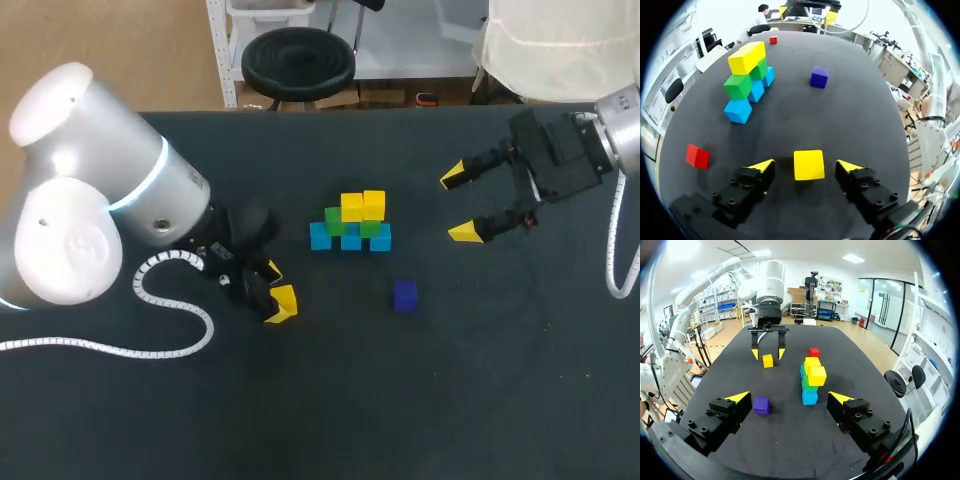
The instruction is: Place the blue cubes, place green cubes on the blue cubes, place the yellow cubes on the green cubes, then place the red cubes on the yellow cubes, and place purple cube on the red cubes.
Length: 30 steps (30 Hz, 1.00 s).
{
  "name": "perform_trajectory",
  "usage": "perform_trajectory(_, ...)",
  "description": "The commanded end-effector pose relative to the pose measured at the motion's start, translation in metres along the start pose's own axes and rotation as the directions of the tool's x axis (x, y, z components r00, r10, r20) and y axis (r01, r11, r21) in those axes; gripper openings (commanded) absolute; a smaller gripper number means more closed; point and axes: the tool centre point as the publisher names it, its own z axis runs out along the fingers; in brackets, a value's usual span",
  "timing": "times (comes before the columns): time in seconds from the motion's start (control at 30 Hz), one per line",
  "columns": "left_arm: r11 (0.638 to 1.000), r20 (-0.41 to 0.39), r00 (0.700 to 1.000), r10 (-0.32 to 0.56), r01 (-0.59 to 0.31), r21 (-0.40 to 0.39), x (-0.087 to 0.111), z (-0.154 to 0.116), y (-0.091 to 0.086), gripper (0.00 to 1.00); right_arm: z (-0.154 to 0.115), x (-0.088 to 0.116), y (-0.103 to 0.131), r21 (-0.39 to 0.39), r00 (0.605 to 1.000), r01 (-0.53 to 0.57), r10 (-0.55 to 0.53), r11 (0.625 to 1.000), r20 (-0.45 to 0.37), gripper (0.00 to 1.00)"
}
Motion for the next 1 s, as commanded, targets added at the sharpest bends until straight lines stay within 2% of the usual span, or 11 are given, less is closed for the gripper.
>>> perform_trajectory(0.03,0.999,0.010,1.000,-0.012,0.012,-0.042,0.001,-0.004,-0.008,1.00,0.000,0.000,0.000,0.001,1.000,0.001,-0.001,1.000,0.001,1.00)
perform_trajectory(0.3,0.998,0.028,0.999,-0.023,0.025,-0.059,0.003,-0.007,-0.010,1.00,0.000,0.000,0.000,0.001,1.000,0.001,-0.001,1.000,0.001,1.00)
perform_trajectory(0.33,0.998,0.030,0.999,-0.022,0.024,-0.059,0.003,-0.008,-0.011,0.94,0.000,0.000,0.000,0.001,1.000,0.001,-0.001,1.000,0.001,1.00)
perform_trajectory(0.37,0.998,0.031,0.999,-0.020,0.022,-0.058,0.002,-0.008,-0.011,0.77,0.000,0.000,0.000,0.001,1.000,0.001,-0.001,1.000,0.001,1.00)
perform_trajectory(0.4,0.998,0.032,0.999,-0.019,0.021,-0.056,0.002,-0.007,-0.011,0.69,0.000,0.000,0.000,0.001,1.000,0.001,-0.001,1.000,0.001,1.00)
perform_trajectory(0.47,0.998,0.033,0.999,-0.015,0.016,-0.053,0.000,-0.007,-0.012,0.62,0.000,0.000,0.000,0.001,1.000,0.001,-0.001,1.000,0.001,1.00)
perform_trajectory(0.53,0.999,0.036,0.999,-0.011,0.013,-0.049,-0.001,-0.006,-0.013,0.62,0.000,0.000,0.000,0.001,1.000,0.001,-0.001,1.000,0.001,1.00)
perform_trajectory(0.7,0.999,0.040,0.999,-0.002,0.003,-0.036,-0.003,-0.002,-0.014,0.57,0.000,0.000,0.000,0.001,1.000,0.001,-0.001,1.000,0.001,1.00)
perform_trajectory(0.83,1.000,0.036,0.999,-0.004,0.005,-0.019,-0.002,0.003,-0.014,0.70,0.000,0.000,0.000,0.001,1.000,0.001,-0.001,1.000,0.001,1.00)
perform_trajectory(0.93,1.000,0.035,0.999,-0.002,0.003,-0.012,-0.002,0.004,-0.015,0.59,0.000,0.000,0.000,0.001,1.000,0.001,-0.001,1.000,0.001,1.00)
perform_trajectory(1.0,1.000,0.040,0.999,0.003,-0.003,-0.010,-0.003,0.004,-0.015,0.34,0.000,0.000,0.000,0.001,1.000,0.001,-0.001,1.000,0.001,1.00)
